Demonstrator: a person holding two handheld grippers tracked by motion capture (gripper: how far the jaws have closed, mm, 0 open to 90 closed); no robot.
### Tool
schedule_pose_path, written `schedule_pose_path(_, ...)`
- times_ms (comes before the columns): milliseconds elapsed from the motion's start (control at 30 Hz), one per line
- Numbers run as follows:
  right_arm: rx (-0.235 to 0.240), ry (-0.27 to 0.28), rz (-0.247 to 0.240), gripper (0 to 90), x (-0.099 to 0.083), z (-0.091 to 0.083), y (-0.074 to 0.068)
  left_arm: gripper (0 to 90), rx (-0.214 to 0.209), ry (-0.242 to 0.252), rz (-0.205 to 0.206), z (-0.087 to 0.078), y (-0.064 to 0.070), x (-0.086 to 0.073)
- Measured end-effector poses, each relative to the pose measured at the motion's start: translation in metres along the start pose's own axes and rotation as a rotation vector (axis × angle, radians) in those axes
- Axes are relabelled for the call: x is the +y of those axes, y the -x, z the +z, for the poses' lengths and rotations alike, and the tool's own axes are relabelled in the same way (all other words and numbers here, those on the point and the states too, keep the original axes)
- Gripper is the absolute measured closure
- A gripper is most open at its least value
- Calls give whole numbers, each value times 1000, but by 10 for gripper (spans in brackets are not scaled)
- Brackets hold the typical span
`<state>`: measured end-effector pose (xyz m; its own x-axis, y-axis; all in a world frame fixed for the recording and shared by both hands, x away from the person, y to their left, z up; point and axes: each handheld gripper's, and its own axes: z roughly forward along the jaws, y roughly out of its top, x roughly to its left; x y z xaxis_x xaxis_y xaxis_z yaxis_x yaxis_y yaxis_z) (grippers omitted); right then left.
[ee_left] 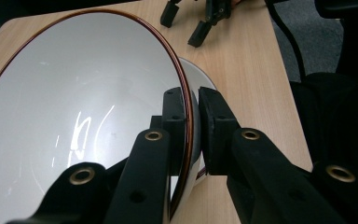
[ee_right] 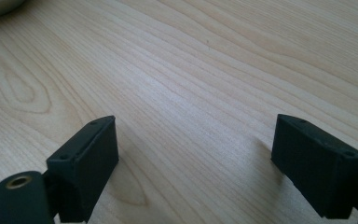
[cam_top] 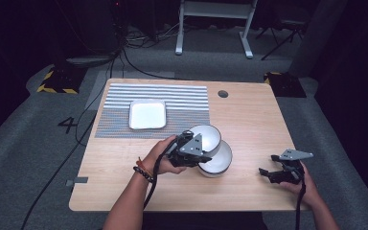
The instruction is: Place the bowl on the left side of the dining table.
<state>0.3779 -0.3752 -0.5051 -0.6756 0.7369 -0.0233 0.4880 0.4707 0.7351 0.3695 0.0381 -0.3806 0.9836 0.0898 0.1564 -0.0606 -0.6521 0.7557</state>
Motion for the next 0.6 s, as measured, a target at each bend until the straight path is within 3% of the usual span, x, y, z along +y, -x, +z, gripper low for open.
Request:
schedule_pose_path(233,0,0,0,148,0,0,0,814,27,-17,-21,-7,-8,-7)
schedule_pose_path(600,1,0,2,148,0,0,0,814,93,-33,-108,-18,-23,-26)
